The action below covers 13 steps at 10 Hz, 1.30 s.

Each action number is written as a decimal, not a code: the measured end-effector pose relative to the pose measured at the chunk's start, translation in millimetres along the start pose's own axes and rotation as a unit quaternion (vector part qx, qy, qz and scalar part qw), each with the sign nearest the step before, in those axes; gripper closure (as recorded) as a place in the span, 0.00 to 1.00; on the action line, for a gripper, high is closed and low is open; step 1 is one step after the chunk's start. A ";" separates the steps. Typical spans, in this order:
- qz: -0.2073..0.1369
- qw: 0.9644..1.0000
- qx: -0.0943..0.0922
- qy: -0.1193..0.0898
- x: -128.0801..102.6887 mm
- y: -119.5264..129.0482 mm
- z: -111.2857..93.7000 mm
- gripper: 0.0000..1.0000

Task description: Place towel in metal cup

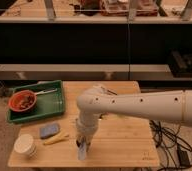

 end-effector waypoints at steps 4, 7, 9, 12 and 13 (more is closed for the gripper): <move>0.004 1.000 0.014 -0.001 12.7 -0.4 4.4 0.40; 0.011 1.000 0.028 0.001 16.9 1.3 5.2 0.20; 0.018 0.999 0.039 0.013 21.0 4.8 -6.6 0.20; 0.030 0.997 0.059 0.032 27.8 9.2 -23.6 0.20; 0.038 0.996 0.073 0.038 31.4 10.5 -28.4 0.20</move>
